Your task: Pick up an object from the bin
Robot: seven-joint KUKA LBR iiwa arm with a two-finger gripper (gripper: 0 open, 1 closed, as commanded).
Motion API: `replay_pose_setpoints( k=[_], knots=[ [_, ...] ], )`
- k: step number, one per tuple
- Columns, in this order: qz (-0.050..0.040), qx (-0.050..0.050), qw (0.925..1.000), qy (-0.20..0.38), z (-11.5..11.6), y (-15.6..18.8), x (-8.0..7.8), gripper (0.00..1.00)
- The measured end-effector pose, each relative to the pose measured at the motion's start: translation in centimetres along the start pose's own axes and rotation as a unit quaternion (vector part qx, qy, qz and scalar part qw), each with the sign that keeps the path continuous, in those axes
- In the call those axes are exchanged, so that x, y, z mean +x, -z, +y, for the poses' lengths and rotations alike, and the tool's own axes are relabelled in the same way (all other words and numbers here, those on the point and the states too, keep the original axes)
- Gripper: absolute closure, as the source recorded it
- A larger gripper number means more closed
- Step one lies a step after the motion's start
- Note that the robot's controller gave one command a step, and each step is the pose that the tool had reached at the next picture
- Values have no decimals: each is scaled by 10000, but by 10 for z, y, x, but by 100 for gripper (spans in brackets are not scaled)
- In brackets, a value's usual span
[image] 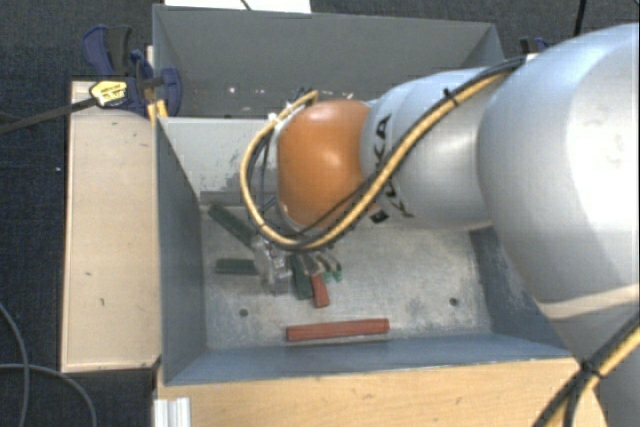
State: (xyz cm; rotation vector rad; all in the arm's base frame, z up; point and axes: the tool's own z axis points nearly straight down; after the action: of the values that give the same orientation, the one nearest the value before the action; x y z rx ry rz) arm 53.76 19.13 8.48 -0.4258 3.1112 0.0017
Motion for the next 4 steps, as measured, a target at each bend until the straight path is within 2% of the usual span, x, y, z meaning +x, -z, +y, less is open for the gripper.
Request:
replay_pose_setpoints(
  k=[1,2,3,4],
  knots=[
    [3,0,10000,-21,0,0,0,0],
    [4,-1,10000,-28,0,0,0,0],
    [-12,-1,10000,-53,7,-10,-21,0],
    [-15,-3,9989,-469,7,-13,-29,100]
  ],
)
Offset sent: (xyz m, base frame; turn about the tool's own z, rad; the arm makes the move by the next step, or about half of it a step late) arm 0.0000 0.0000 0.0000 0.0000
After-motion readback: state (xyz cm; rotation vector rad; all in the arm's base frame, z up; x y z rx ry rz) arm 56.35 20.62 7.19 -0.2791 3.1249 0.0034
